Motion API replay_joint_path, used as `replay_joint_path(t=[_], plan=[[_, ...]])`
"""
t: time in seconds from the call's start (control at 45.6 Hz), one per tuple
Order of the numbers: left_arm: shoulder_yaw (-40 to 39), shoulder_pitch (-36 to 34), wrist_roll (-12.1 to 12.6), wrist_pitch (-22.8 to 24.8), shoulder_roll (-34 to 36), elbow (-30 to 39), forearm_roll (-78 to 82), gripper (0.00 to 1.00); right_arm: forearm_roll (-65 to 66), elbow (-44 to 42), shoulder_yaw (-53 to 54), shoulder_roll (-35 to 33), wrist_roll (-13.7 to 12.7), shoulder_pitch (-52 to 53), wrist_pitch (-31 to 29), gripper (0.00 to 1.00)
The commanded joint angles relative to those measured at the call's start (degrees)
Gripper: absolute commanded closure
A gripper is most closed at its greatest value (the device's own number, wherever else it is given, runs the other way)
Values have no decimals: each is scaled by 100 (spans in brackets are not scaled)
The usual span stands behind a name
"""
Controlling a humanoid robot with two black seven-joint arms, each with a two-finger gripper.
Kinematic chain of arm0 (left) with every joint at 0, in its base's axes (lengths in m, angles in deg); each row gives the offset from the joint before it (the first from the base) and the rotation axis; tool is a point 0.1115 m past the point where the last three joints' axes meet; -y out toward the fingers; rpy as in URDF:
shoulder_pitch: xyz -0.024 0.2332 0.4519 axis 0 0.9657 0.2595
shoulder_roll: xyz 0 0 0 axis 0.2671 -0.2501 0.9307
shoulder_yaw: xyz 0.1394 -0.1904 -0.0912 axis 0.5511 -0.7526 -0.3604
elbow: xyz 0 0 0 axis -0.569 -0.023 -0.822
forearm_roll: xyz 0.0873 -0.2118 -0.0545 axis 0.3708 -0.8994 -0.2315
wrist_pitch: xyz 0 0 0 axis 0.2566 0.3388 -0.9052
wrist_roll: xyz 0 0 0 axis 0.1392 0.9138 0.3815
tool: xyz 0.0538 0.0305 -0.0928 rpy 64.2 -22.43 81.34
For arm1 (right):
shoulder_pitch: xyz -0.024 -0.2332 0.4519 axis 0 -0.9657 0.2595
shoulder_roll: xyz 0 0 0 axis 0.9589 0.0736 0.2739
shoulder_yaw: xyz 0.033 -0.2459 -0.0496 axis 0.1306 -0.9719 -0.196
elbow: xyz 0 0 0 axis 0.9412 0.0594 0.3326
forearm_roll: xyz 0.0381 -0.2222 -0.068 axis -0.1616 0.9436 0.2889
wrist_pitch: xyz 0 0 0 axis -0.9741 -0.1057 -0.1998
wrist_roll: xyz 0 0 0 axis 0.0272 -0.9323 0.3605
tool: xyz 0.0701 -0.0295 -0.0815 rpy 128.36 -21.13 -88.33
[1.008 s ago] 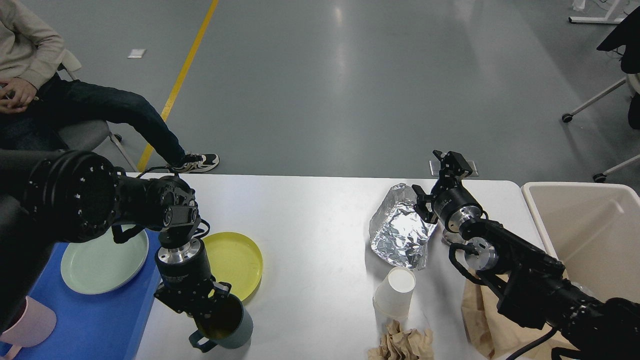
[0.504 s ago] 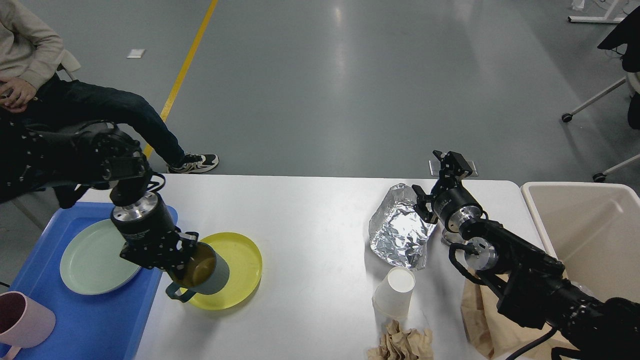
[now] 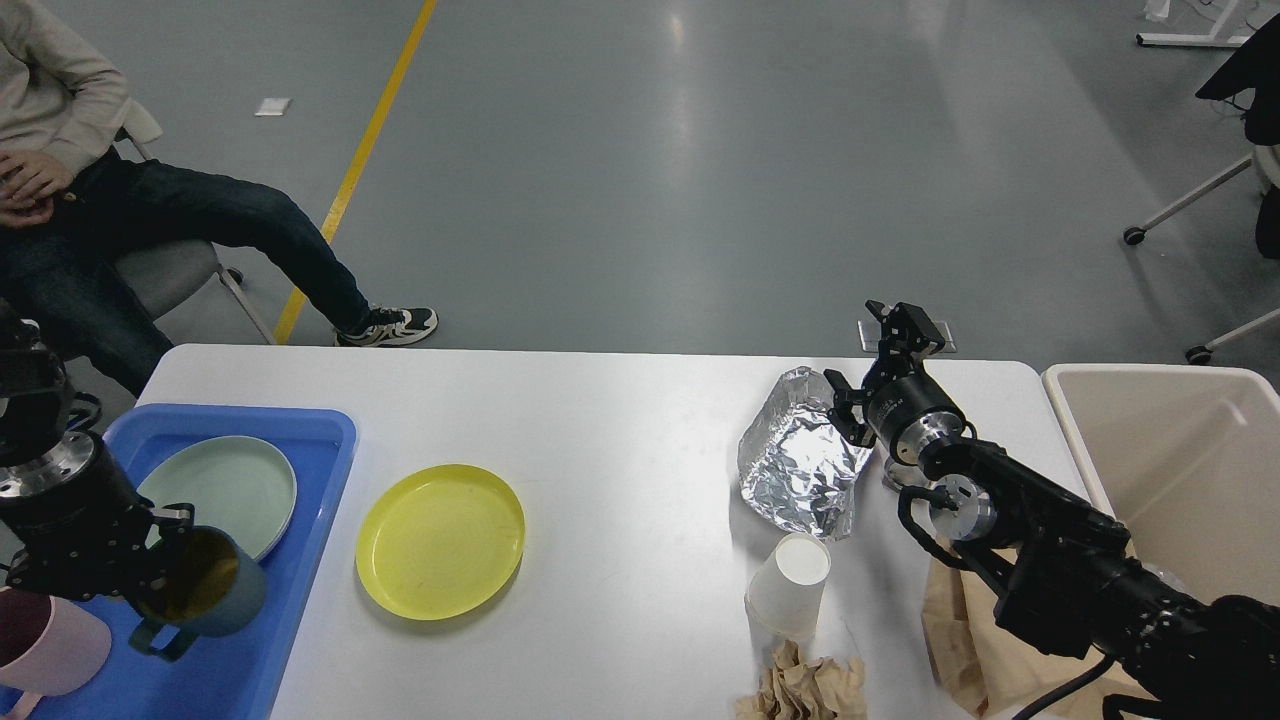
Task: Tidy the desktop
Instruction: 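Grasp the dark mug with the left gripper and lift it, then place the dark mug on the blue tray and release it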
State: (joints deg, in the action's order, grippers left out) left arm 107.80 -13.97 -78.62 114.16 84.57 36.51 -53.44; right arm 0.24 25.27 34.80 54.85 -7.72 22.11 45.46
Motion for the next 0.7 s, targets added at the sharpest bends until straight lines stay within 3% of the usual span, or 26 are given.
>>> replay_joint_path(t=[0.0,0.241,0.526,0.679], plan=[[46,234,-9,0,79,-125,-3,100,0,0,0,0,-9,0,0,0],[-78,937,-35,0,-27,-599,-64,100,0,0,0,0,0,0,0,0],[-121,1096,-17,0,-132,-872,-82,100,0,0,0,0,0,0,0,0],[-183,1166,-17,0,-185,-872,-82,94,0,0,0,0,0,0,0,0]])
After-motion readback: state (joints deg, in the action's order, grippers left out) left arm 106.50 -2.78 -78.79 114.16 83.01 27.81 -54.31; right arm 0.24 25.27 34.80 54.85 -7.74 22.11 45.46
